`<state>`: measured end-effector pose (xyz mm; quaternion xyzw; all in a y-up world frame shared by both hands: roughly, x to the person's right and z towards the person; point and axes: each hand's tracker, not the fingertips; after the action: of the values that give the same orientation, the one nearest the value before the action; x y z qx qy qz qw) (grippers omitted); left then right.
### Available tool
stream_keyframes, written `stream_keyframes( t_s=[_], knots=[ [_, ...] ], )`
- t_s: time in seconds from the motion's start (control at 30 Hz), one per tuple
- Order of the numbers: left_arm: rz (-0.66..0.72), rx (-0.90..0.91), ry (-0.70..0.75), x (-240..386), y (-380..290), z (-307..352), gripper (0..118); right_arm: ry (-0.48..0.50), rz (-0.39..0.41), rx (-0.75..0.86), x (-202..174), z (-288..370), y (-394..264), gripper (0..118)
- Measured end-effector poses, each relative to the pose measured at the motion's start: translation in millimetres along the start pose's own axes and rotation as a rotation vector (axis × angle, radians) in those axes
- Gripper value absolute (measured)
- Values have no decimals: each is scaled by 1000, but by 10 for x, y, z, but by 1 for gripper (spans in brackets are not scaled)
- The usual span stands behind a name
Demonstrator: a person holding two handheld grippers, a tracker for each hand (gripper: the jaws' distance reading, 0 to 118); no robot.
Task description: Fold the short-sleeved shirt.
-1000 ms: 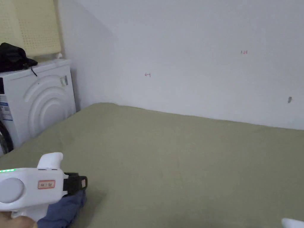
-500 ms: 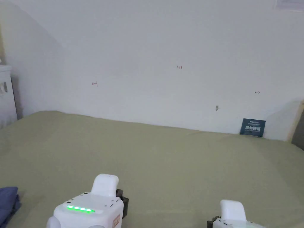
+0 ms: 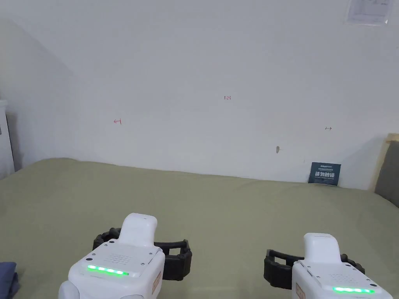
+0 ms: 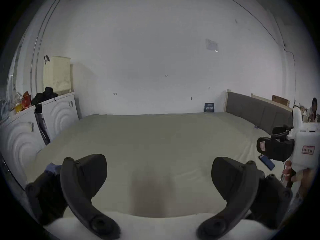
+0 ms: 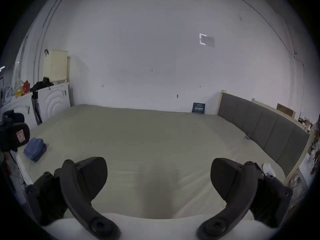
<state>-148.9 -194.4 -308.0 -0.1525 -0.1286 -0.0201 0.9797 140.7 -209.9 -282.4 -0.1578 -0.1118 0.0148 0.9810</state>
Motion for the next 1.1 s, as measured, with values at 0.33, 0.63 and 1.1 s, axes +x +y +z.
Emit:
stream_keyframes(
  t_s=[0.33,0.63,1.1],
  knots=[
    [22,34,47,-2,55,21,118,-10,-43,50,72,101,-14,118],
    [60,82,51,-64,129,40,118,22,-35,115,-14,165,-11,118],
    [65,62,88,-150,156,-20,118,-42,-43,121,-34,163,9,118]
  ],
)
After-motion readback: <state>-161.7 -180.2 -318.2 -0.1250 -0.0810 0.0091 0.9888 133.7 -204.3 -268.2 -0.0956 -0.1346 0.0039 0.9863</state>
